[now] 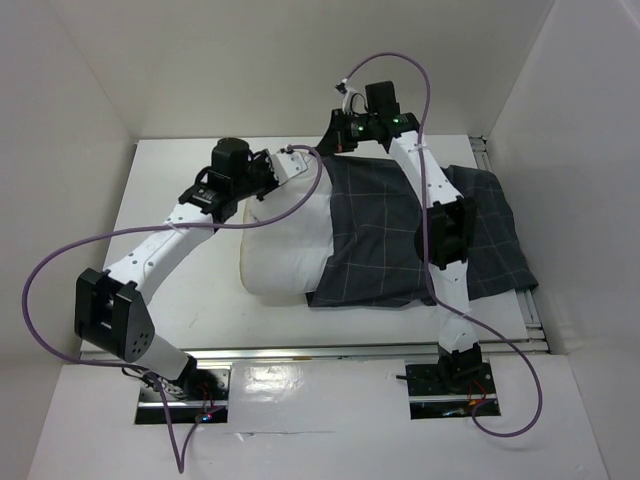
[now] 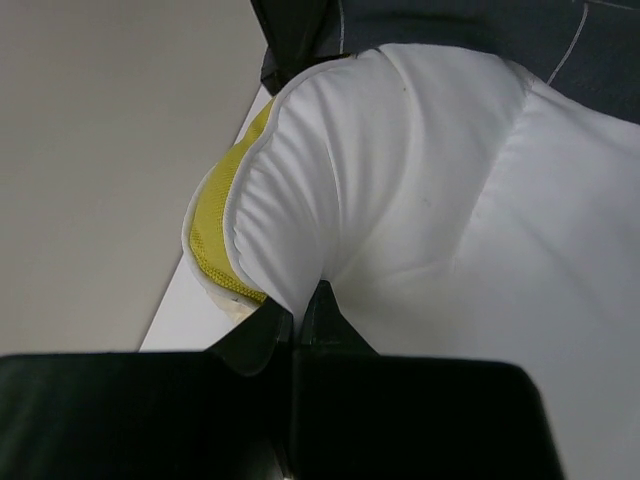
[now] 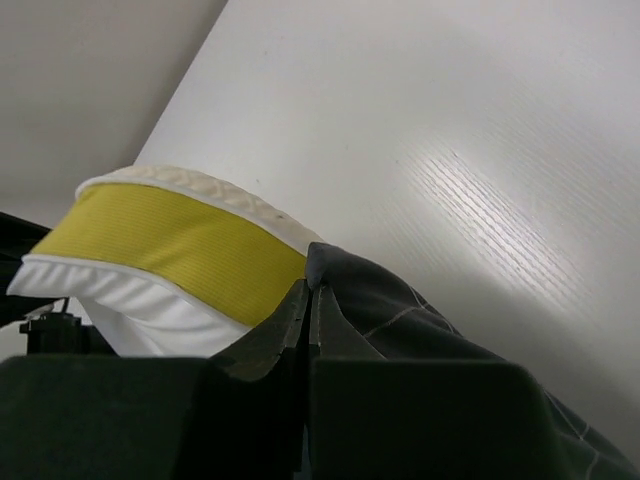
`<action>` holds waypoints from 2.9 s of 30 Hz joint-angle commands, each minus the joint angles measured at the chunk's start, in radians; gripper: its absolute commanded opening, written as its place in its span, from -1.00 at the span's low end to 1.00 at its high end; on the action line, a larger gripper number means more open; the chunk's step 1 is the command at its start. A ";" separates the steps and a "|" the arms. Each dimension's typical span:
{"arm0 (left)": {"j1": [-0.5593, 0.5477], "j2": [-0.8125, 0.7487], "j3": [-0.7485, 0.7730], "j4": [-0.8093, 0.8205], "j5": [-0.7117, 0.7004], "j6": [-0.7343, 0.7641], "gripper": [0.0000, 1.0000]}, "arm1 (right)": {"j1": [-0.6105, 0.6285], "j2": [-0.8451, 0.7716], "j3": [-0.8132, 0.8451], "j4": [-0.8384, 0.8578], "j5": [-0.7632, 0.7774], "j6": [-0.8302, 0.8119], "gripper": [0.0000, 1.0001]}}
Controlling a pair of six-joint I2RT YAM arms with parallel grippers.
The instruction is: Put the pillow into the pillowcase
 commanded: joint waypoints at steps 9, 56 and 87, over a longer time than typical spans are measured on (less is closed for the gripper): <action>-0.036 0.013 0.026 0.152 -0.011 -0.021 -1.00 | 0.070 -0.112 0.073 0.171 -0.095 0.115 -1.00; 0.222 0.459 0.363 0.171 0.330 -1.314 -1.00 | 0.261 -0.161 0.036 0.534 -0.009 0.184 -1.00; 0.188 0.634 0.229 0.705 0.506 -1.899 -1.00 | 0.409 -0.006 0.070 0.673 -0.071 0.141 -1.00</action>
